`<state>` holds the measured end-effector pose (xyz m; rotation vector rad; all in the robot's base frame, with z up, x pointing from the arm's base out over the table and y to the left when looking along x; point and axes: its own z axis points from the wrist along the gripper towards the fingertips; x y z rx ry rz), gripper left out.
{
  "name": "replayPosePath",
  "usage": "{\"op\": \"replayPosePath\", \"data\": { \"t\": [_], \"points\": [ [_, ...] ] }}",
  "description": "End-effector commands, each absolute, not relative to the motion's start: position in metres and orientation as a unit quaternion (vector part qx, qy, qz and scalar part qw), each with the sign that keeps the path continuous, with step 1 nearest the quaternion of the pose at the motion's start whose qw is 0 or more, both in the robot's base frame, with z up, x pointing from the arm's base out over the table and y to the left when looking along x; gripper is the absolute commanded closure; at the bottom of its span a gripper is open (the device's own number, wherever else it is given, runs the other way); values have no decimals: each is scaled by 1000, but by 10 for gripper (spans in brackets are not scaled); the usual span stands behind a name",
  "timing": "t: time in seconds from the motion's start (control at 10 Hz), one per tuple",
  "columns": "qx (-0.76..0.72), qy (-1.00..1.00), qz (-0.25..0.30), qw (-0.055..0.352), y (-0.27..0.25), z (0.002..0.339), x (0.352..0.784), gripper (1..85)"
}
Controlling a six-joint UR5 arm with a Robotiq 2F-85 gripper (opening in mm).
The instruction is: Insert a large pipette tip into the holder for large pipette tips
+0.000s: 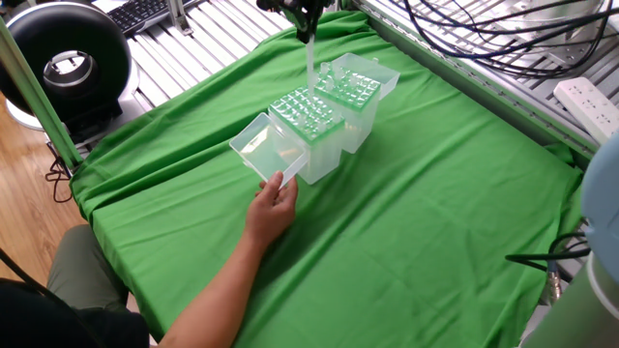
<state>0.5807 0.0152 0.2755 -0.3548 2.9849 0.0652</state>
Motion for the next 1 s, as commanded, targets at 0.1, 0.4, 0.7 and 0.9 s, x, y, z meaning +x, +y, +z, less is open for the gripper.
{"op": "replayPosePath", "data": {
  "t": [0.1, 0.4, 0.7, 0.9],
  "points": [
    [-118, 990, 30, 73, 17, 272, 580, 750],
    [-118, 990, 33, 76, 18, 270, 582, 750],
    [-119, 989, 34, 79, 17, 268, 584, 750],
    [-120, 988, 37, 85, 17, 264, 587, 750]
  ]
}}
